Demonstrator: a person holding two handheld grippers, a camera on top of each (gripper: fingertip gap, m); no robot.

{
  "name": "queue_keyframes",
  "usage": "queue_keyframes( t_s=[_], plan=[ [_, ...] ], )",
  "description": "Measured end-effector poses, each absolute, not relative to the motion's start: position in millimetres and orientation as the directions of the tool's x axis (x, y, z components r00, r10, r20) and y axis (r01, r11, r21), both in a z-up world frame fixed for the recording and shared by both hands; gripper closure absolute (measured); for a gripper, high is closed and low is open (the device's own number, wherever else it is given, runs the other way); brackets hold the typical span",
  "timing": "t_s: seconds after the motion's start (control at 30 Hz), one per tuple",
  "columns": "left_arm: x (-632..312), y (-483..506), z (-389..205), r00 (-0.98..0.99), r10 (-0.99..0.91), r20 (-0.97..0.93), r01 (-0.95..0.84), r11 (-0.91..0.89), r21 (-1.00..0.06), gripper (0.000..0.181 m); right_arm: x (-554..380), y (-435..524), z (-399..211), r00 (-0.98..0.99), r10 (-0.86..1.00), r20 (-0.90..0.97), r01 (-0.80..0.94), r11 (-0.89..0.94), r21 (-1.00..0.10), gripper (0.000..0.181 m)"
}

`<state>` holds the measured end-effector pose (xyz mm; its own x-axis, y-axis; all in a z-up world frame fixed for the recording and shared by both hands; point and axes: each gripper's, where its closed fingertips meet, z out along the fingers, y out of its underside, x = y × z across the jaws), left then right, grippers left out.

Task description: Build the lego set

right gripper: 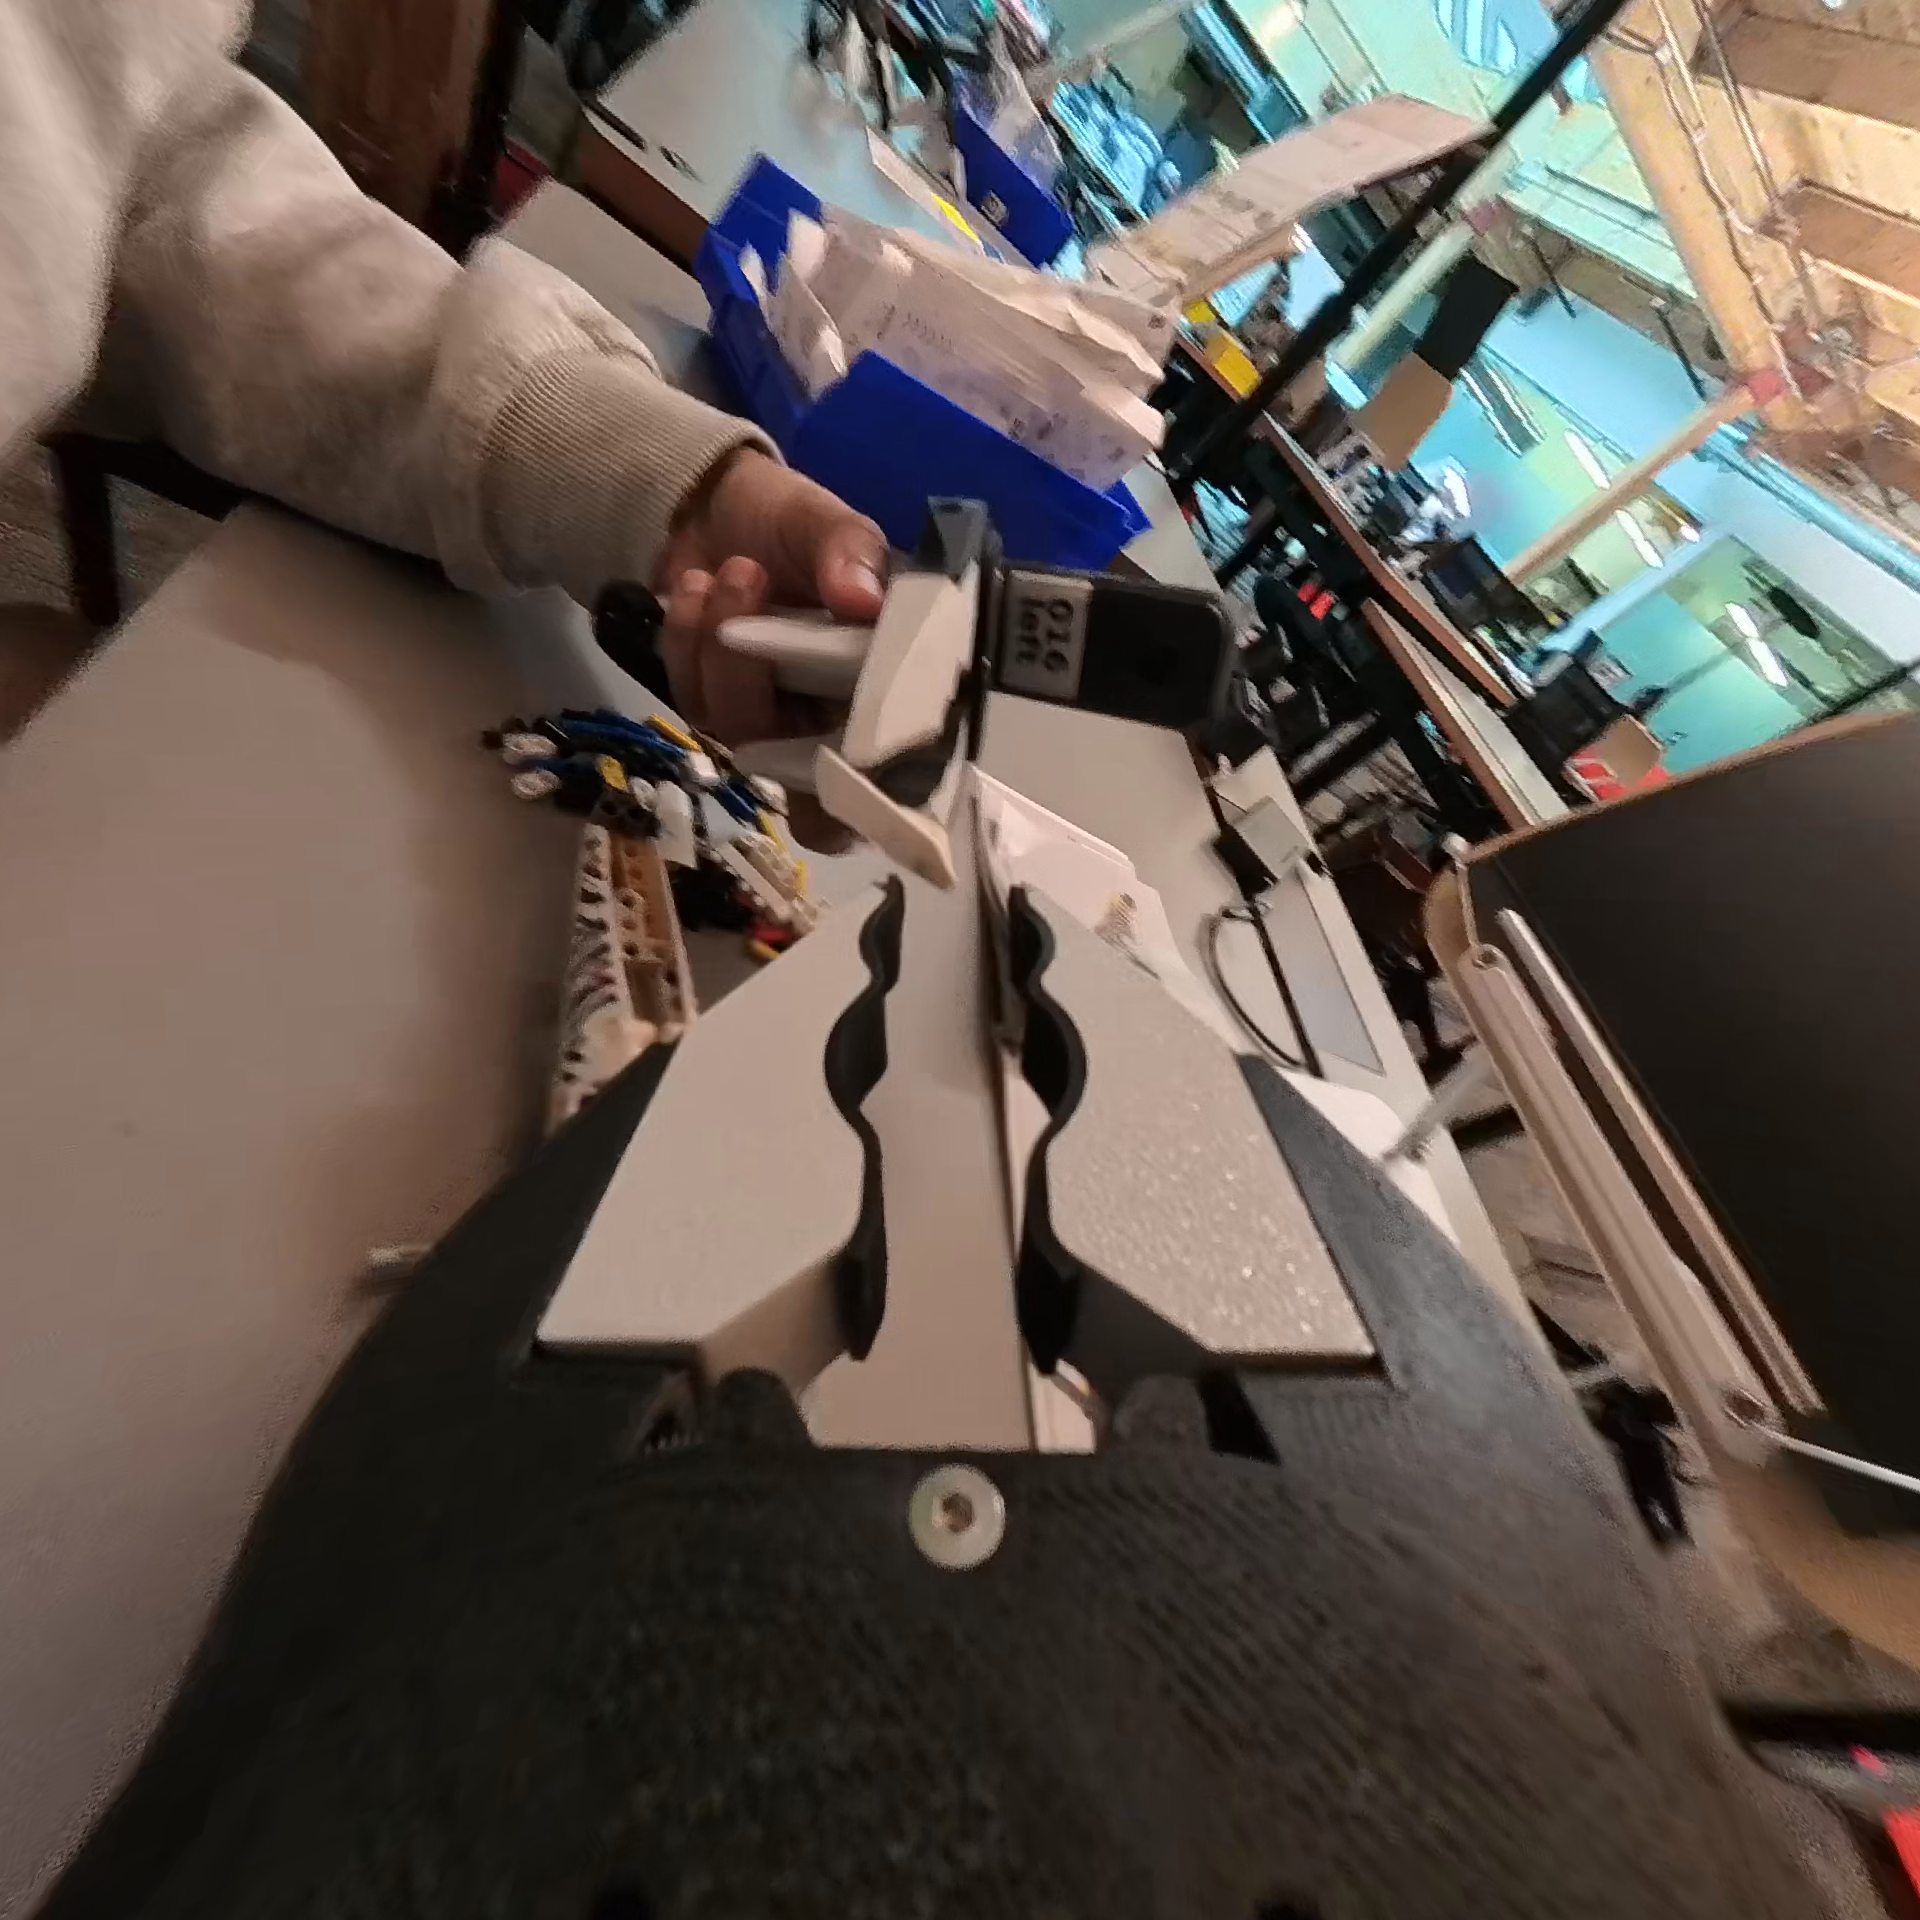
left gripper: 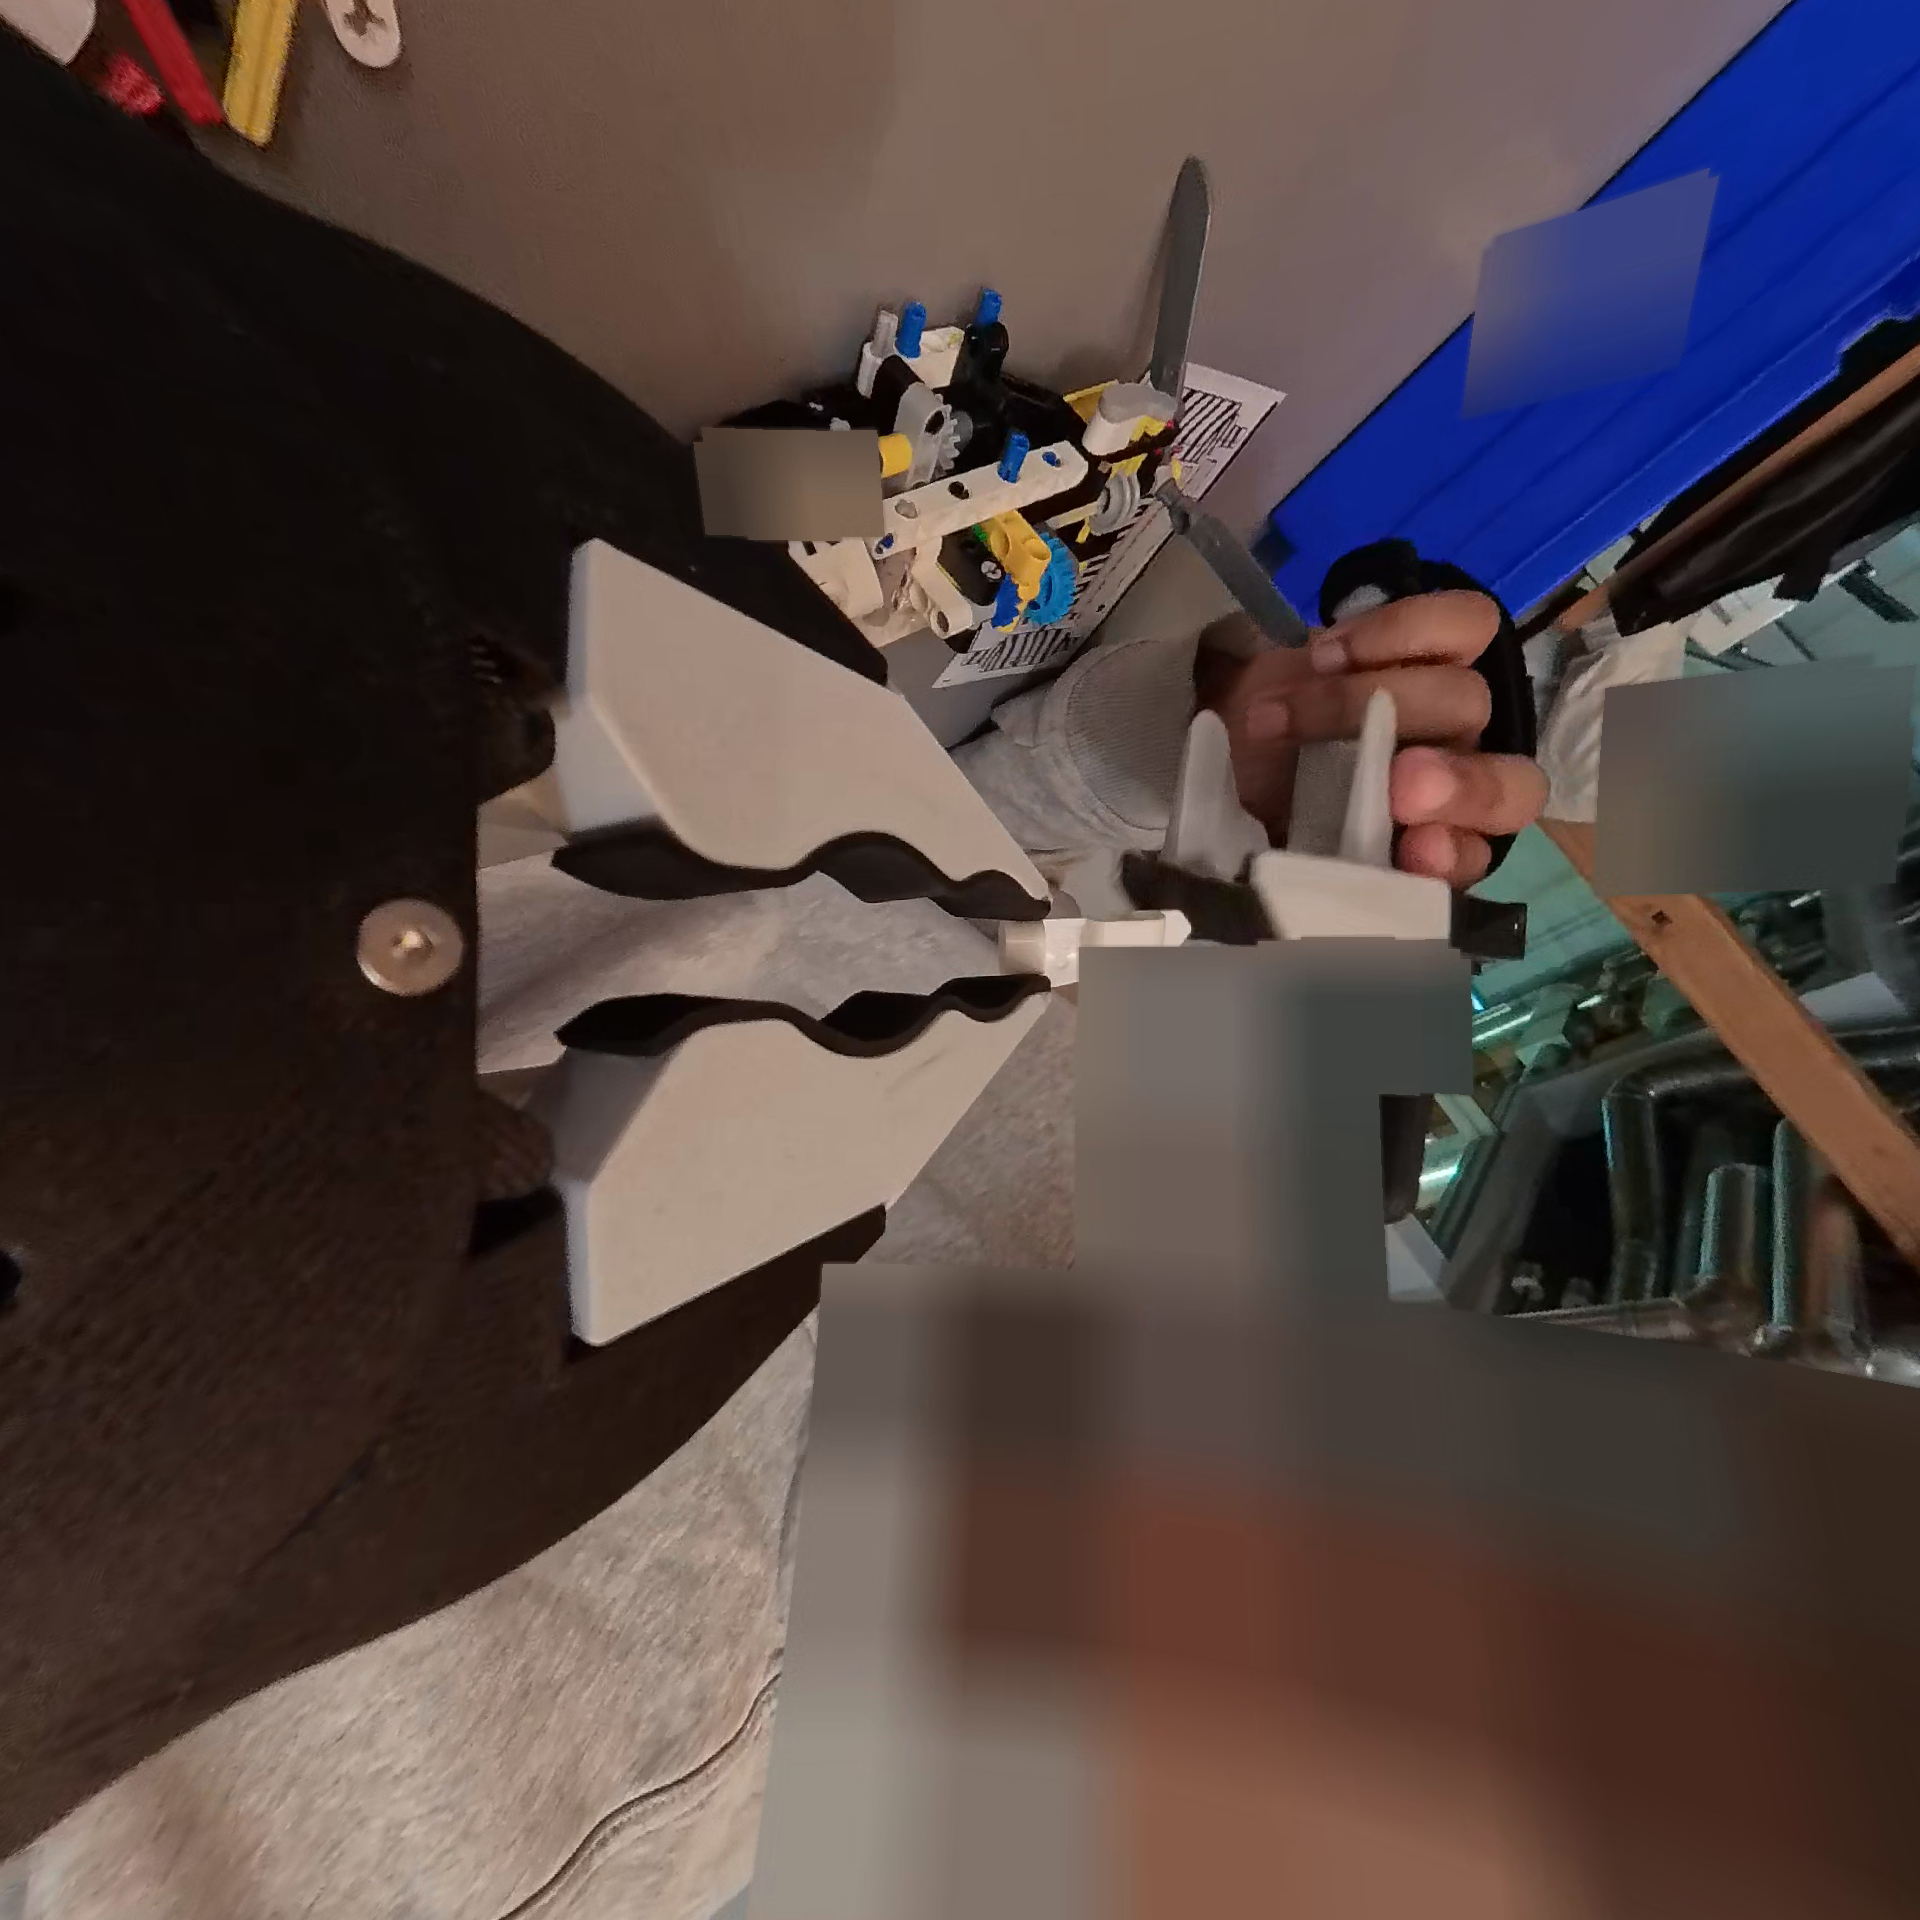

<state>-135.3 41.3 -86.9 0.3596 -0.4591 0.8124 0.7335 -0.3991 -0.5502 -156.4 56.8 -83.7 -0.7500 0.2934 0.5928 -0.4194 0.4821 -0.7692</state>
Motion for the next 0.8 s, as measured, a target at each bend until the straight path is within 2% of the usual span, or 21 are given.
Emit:
queue_keyframes(
  t_s=[0.03,0.13,0.2,0.37,0.53,0.67,0.8],
  plan=[
    [-137,41,-86,0.362,-0.462,0.810,0.739,-0.387,-0.551,0.172,-163,63,-84,-0.727,0.314,0.611,-0.416,0.506,-0.755,0.160],
    [-149,40,-83,0.376,-0.458,0.806,0.767,-0.334,-0.548,0.172,-184,88,-77,-0.644,0.420,0.640,-0.388,0.541,-0.746,0.161],
    [-159,39,-83,0.393,-0.446,0.804,0.786,-0.290,-0.545,0.173,-196,108,-64,-0.604,0.523,0.602,-0.349,0.505,-0.789,0.163],
    [-180,35,-77,0.494,-0.410,0.767,0.788,-0.161,-0.594,0.173,-216,165,-30,-0.569,0.757,0.322,-0.236,0.225,-0.945,0.158],
    [-207,38,-81,0.718,-0.204,0.665,0.679,0.000,-0.734,0.173,-223,200,-18,-0.549,0.828,0.110,-0.178,0.013,-0.984,0.155],
    [-221,37,-72,0.813,-0.098,0.574,0.582,0.119,-0.804,0.173,-228,214,-21,-0.506,0.858,0.084,-0.164,0.000,-0.986,0.157],
    [-228,33,-61,0.832,-0.065,0.552,0.550,0.235,-0.802,0.173,-244,236,-42,-0.389,0.912,0.129,-0.080,0.106,-0.991,0.161]
  ],
)
